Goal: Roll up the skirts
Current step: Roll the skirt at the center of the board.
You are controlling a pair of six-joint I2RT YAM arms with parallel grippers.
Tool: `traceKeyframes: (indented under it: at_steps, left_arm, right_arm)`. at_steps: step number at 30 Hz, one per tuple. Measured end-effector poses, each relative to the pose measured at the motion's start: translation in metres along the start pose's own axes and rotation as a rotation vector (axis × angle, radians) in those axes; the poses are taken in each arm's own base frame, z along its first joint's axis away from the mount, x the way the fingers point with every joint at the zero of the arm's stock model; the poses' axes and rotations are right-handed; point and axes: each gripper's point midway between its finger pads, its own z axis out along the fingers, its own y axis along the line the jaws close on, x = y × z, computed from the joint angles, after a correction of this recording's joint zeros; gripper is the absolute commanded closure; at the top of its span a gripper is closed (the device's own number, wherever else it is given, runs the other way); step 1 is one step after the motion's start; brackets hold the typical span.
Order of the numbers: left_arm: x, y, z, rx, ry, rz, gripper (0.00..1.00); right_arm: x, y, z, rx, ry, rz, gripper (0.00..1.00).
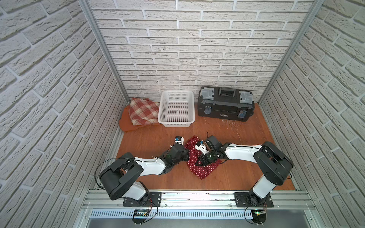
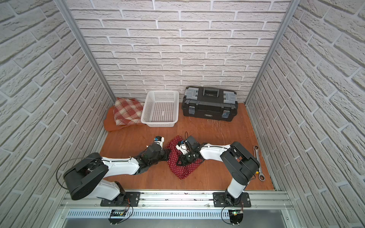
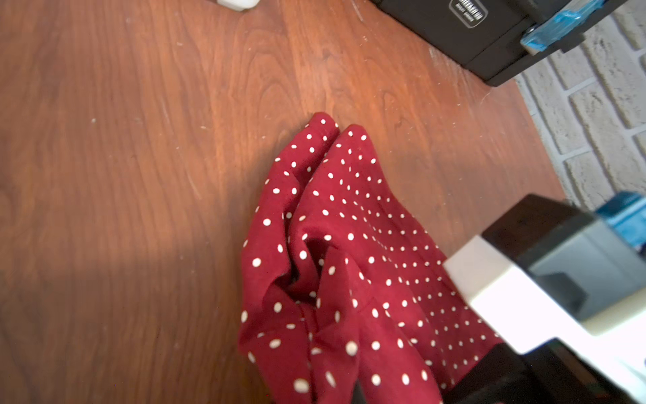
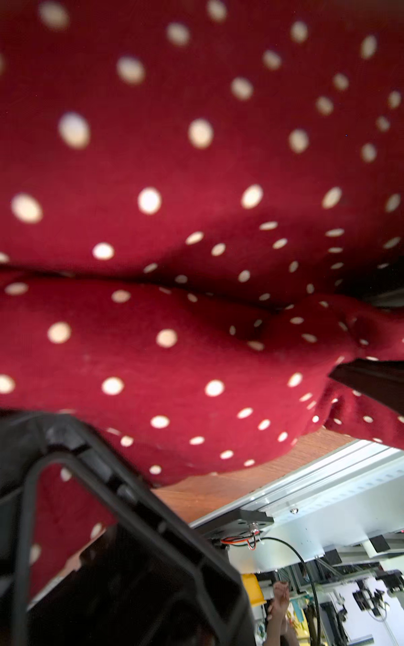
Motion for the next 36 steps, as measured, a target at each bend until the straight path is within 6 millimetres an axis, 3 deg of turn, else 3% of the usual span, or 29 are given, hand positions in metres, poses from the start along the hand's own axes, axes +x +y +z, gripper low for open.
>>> traceKeyframes:
  at_steps: [9,14,22,29,36]
  left_arm:
    - [-0.011,-0.012,-0.023,0.016,-0.055,-0.008,1.00]
    - [0.003,0.001,-0.035,-0.084,-0.037,-0.029,1.00]
    - [0.026,0.020,-0.042,-0.210,0.004,-0.045,1.00]
    - [0.025,0.029,-0.046,-0.277,-0.002,-0.049,1.00]
    - [0.025,0.035,-0.048,-0.305,0.000,-0.048,1.00]
  right_arm:
    - [-0.005,-0.008,-0.007,0.099,-0.031,0.000,0.64]
    - [0.000,-0.013,-0.022,0.237,-0.060,-0.037,0.56]
    - [0.015,-0.007,-0.040,0.404,-0.057,-0.131,0.54]
    - [0.022,0.018,-0.067,0.521,-0.119,-0.287,0.54]
    - [0.049,0.061,-0.057,0.658,-0.178,-0.630,0.46]
